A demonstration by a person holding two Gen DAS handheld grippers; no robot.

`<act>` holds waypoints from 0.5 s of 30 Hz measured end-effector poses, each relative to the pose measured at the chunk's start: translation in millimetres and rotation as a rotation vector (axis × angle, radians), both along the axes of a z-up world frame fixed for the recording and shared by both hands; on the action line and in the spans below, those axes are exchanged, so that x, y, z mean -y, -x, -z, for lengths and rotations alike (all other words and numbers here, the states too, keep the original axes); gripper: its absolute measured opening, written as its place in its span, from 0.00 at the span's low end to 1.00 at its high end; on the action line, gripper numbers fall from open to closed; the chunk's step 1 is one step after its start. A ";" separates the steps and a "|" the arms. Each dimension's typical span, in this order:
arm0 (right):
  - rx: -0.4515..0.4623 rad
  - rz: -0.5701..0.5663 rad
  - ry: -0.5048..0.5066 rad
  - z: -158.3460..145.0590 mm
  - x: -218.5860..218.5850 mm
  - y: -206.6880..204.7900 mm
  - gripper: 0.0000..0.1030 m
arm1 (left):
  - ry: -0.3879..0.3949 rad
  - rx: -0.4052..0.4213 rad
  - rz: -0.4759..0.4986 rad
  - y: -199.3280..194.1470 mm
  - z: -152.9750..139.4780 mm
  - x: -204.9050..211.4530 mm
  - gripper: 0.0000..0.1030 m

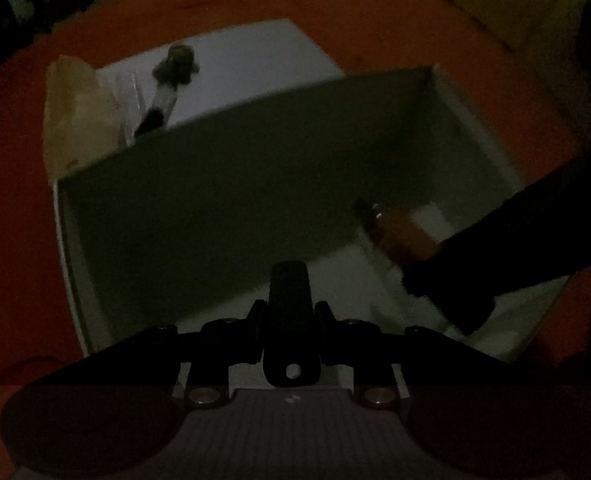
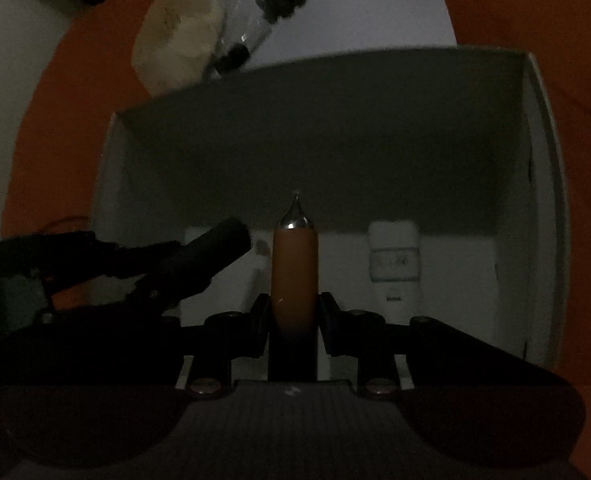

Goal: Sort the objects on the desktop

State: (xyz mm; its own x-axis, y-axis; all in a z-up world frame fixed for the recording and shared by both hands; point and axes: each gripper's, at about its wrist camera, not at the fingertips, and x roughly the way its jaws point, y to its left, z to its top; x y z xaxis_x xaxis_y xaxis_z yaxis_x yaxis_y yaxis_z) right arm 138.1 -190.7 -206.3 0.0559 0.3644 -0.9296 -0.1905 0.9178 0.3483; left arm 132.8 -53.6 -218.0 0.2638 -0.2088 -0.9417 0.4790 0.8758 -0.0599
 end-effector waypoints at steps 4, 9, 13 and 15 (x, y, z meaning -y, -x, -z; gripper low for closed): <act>-0.002 -0.040 0.048 12.1 -4.4 5.6 0.27 | -0.035 0.049 0.011 6.5 0.1 -7.0 0.21; -0.017 -0.085 0.073 27.0 -18.3 11.5 0.27 | -0.094 0.062 -0.026 8.1 3.3 -23.9 0.21; 0.010 -0.123 0.109 36.5 -31.8 11.8 0.27 | -0.135 0.007 -0.039 6.2 17.8 -29.3 0.21; 0.015 -0.126 0.126 42.3 -36.0 11.7 0.27 | -0.132 0.003 -0.027 8.4 23.5 -28.6 0.21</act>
